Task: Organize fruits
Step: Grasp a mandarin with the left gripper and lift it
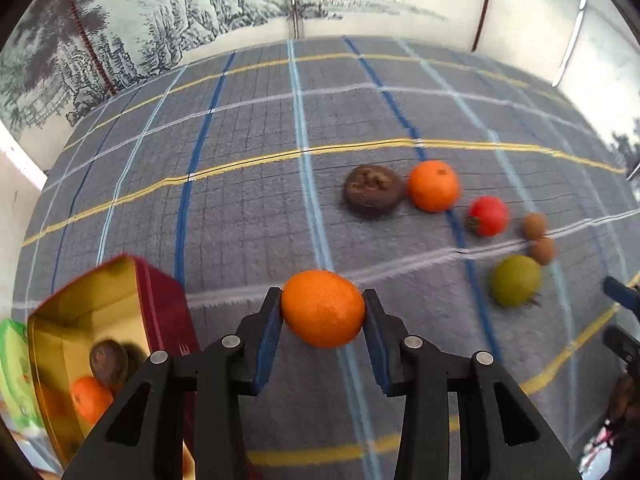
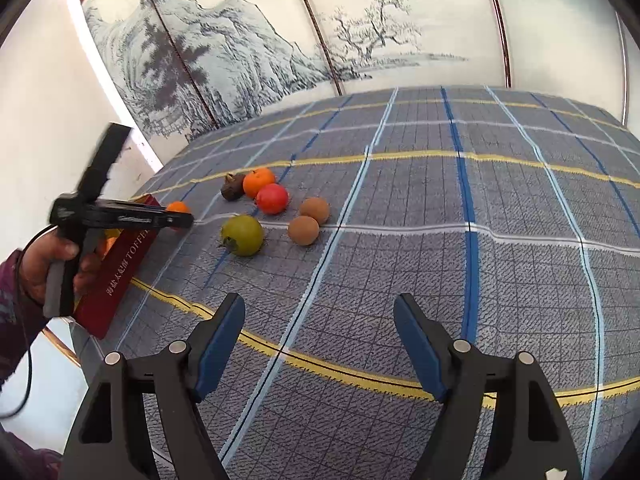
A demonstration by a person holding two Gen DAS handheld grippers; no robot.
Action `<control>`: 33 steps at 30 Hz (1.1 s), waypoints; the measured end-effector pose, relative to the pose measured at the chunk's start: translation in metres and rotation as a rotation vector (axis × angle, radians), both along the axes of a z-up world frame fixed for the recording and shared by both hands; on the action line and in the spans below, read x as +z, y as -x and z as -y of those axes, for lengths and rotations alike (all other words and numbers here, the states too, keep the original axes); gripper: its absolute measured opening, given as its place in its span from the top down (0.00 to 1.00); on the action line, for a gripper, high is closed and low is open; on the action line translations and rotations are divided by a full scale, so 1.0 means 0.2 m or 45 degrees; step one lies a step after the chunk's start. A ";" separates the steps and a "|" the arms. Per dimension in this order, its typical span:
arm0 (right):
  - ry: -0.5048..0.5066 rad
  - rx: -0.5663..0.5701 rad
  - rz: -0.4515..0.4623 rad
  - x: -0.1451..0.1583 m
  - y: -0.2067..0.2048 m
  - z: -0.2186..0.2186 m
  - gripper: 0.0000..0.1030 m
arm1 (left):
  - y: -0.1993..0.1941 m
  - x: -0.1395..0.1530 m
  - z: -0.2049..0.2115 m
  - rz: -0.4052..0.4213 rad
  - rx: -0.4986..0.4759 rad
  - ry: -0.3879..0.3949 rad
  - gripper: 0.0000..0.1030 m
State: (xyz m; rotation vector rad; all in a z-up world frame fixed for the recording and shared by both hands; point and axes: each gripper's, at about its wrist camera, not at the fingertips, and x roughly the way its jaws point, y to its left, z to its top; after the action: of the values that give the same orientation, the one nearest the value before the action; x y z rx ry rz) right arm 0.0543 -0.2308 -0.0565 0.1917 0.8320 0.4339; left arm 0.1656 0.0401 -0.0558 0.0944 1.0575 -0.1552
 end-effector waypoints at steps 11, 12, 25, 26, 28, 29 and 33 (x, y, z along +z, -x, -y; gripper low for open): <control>0.113 0.095 0.002 0.05 -0.22 -0.12 0.46 | 0.39 0.19 0.04 0.081 -0.019 0.194 0.61; 0.120 0.105 0.003 0.04 -0.24 -0.14 0.49 | 0.42 0.20 0.04 0.088 -0.019 0.200 0.61; 0.072 0.143 0.038 0.09 -0.29 -0.22 0.53 | 0.56 0.26 0.08 0.132 -0.050 0.184 0.61; 0.076 0.175 0.058 0.10 -0.28 -0.25 0.53 | 0.56 0.26 0.08 0.132 -0.053 0.186 0.61; 0.090 0.207 0.070 0.11 -0.27 -0.29 0.53 | 0.57 0.26 0.09 0.137 -0.057 0.185 0.61; 0.094 0.218 0.069 0.11 -0.27 -0.31 0.53 | 0.57 0.27 0.09 0.137 -0.059 0.186 0.61; 0.062 0.236 0.054 0.09 -0.28 -0.33 0.53 | 0.57 0.27 0.08 0.139 -0.064 0.188 0.61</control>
State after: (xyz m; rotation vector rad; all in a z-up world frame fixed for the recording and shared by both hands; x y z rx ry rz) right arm 0.1096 -0.1650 -0.0377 0.0599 0.8213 0.5892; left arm 0.0507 0.0234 -0.0014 -0.0040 0.9319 -0.2706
